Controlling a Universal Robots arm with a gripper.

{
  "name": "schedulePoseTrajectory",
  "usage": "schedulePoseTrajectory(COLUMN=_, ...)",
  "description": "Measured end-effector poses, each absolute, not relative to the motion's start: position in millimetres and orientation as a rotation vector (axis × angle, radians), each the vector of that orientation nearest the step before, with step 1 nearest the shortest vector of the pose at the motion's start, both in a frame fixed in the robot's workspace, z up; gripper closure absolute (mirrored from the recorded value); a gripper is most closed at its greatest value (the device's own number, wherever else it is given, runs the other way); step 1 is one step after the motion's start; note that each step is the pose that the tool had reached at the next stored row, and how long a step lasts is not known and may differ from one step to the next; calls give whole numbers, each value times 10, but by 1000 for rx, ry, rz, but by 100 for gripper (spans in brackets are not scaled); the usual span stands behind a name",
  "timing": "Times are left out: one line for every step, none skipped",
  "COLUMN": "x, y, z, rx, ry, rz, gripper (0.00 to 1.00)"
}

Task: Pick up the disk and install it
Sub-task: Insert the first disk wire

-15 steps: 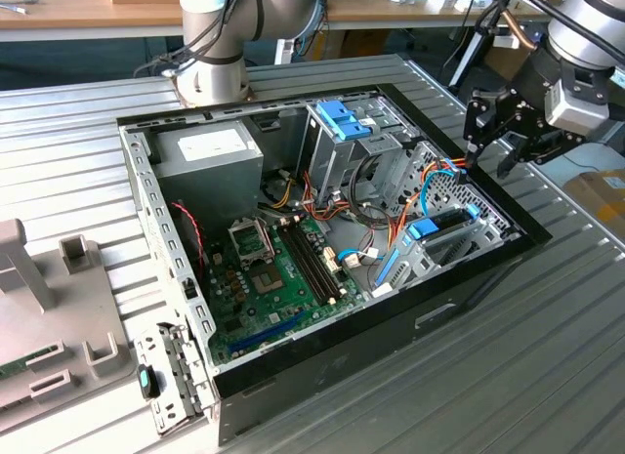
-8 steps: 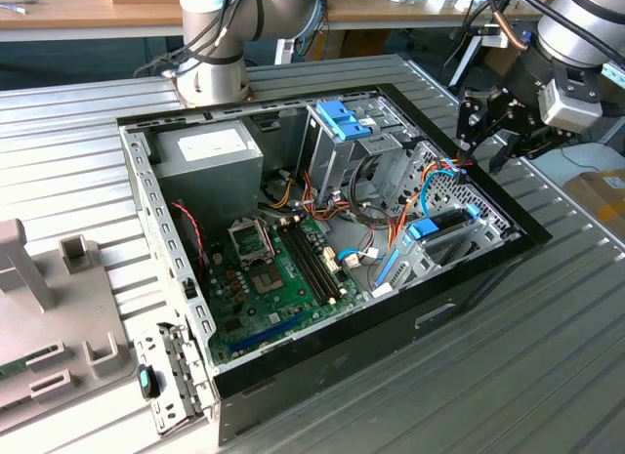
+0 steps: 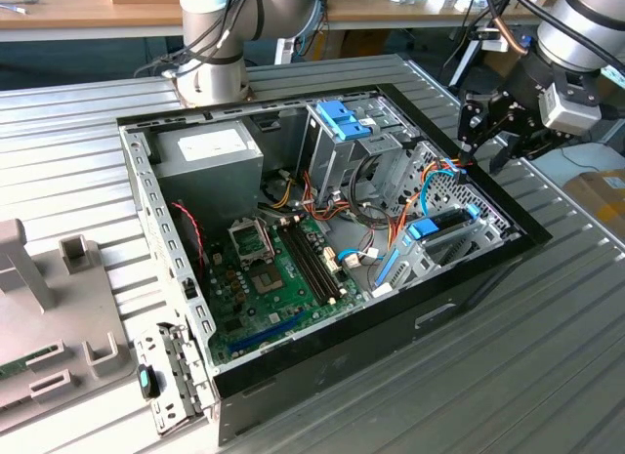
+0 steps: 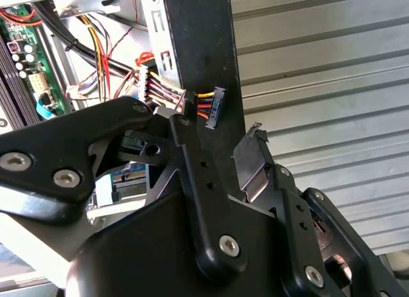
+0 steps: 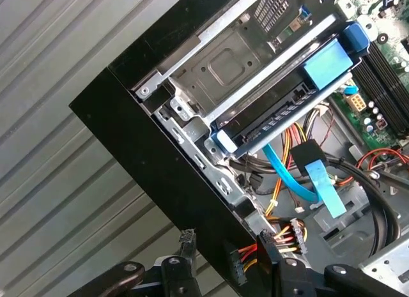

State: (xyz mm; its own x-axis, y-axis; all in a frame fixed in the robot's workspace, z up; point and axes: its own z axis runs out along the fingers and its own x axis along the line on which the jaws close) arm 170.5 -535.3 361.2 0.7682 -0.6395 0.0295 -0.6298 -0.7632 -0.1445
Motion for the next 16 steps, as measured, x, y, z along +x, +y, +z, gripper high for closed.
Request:
schedulePoseTrajectory(x=1703, y=-5353, z=3611, rx=-2834, ry=1022, rz=-116, gripper=50)
schedulePoseTrajectory(x=1702, y=-5353, z=3611, rx=-2834, ry=1022, rz=-116, gripper=50)
schedulePoseTrajectory(x=1701, y=-5353, z=3611, rx=-2834, ry=1022, rz=-116, gripper=50)
schedulePoseTrajectory(x=1700, y=-5353, z=3611, rx=-2834, ry=1022, rz=-116, gripper=51)
schedulePoseTrajectory(x=1699, y=-5353, z=3611, rx=-2834, ry=1022, rz=-116, gripper=51)
schedulePoseTrajectory(x=1699, y=-5353, z=3611, rx=-2834, ry=1022, rz=-116, gripper=58)
schedulePoseTrajectory(x=1698, y=-5353, z=3611, rx=-2834, ry=1022, rz=-116, gripper=58)
schedulePoseTrajectory(x=1697, y=-5353, z=3611, rx=-2834, ry=1022, rz=-116, gripper=58)
schedulePoseTrajectory(x=1697, y=-5353, z=3611, rx=-2834, ry=1022, rz=-116, gripper=58)
schedulePoseTrajectory(x=1696, y=-5353, z=3611, rx=-2834, ry=1022, rz=-116, gripper=58)
schedulePoseTrajectory(x=1695, y=-5353, z=3611, rx=-2834, ry=1022, rz=-116, gripper=58)
schedulePoseTrajectory(x=1694, y=-5353, z=3611, rx=-2834, ry=1022, rz=-116, gripper=58)
schedulePoseTrajectory(x=1693, y=-5353, z=3611, rx=-2834, ry=1022, rz=-116, gripper=67)
schedulePoseTrajectory(x=1692, y=-5353, z=3611, rx=-2834, ry=1022, rz=-116, gripper=67)
schedulePoseTrajectory(x=1683, y=-5353, z=3623, rx=-2834, ry=1022, rz=-118, gripper=67)
schedulePoseTrajectory(x=1684, y=-5353, z=3624, rx=-2834, ry=1022, rz=-118, gripper=67)
